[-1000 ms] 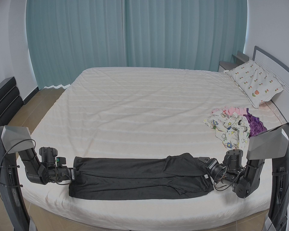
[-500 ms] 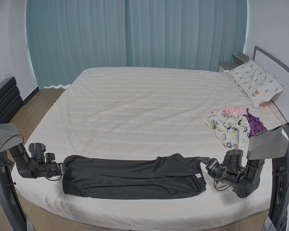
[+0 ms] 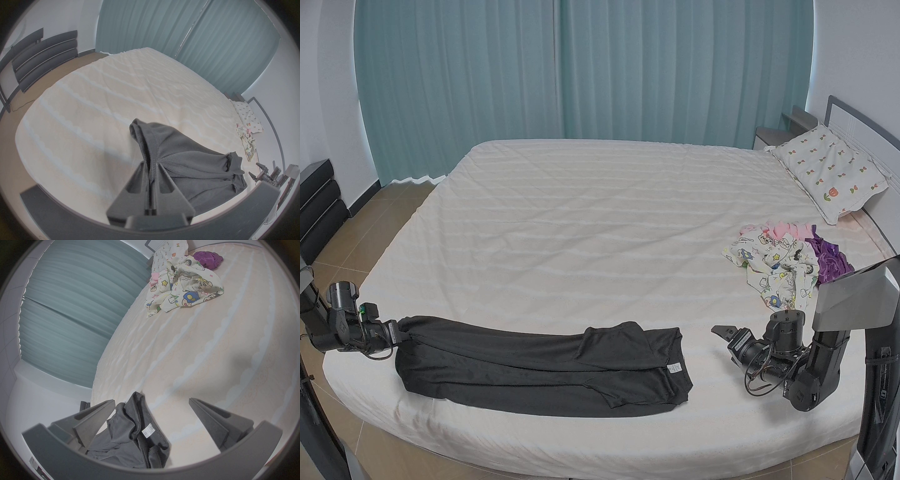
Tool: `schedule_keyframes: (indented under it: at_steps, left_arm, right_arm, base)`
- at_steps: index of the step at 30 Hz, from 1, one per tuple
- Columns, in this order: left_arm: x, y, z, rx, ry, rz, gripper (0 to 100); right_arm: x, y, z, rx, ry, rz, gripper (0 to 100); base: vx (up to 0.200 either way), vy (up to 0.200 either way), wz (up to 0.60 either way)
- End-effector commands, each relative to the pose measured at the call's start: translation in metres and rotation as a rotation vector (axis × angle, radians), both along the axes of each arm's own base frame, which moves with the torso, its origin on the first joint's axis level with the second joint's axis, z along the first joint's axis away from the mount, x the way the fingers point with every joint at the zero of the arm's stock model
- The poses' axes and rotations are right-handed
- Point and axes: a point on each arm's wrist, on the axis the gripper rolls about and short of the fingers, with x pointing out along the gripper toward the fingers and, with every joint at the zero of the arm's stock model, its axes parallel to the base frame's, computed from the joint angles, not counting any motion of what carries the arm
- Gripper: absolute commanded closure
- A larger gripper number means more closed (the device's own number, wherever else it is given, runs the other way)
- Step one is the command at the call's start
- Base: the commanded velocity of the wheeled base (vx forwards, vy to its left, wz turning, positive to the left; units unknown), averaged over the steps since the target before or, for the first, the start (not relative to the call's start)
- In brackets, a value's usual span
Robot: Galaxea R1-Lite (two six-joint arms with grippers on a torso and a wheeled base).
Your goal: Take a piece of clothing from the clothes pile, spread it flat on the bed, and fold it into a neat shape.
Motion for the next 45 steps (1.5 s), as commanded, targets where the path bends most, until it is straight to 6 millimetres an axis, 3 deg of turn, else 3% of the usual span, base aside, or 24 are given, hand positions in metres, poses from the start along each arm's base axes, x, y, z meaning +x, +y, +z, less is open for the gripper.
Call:
schedule_keyframes:
  at_steps: [1,6,12,20,35,39,45]
  left_arm:
    - [-0.005,0.0,0.014,0.008,-0.023,0.008,100]
    - [-0.009,-0.016,0.022,-0.006,0.002,-0.027,100]
    - [-0.013,-0.052,0.035,-0.022,0.043,-0.109,100]
    - [-0.012,-0.101,0.057,-0.055,0.065,-0.123,100]
    - [-0.006,-0.154,0.055,-0.03,0.109,-0.141,100]
    - [0.001,-0.176,0.058,-0.044,0.101,-0.151,100]
    - [0.011,-0.2,0.047,-0.023,0.125,-0.172,100]
  right_arm:
    - [0.0,0.0,0.001,0.001,-0.002,0.0,0]
    - [0.0,0.0,0.0,0.0,0.0,0.0,0]
    - [0.0,0.001,0.002,0.002,-0.005,0.003,0]
    - [0.0,0.001,0.002,0.002,-0.006,0.005,0]
    - [0.0,0.002,0.003,0.003,-0.019,0.006,0]
    - [0.0,0.002,0.003,0.003,-0.019,0.006,0]
    - [0.0,0.002,0.002,0.002,-0.016,0.007,0]
  base:
    - [0.0,0.0,0.0]
    - [0.0,0.0,0.0]
    - [0.0,0.0,0.0]
    - [0.0,-0.2,0.0]
    - [0.0,-0.2,0.0]
    - [0.0,-0.2,0.0]
    - [0.0,-0.2,0.0]
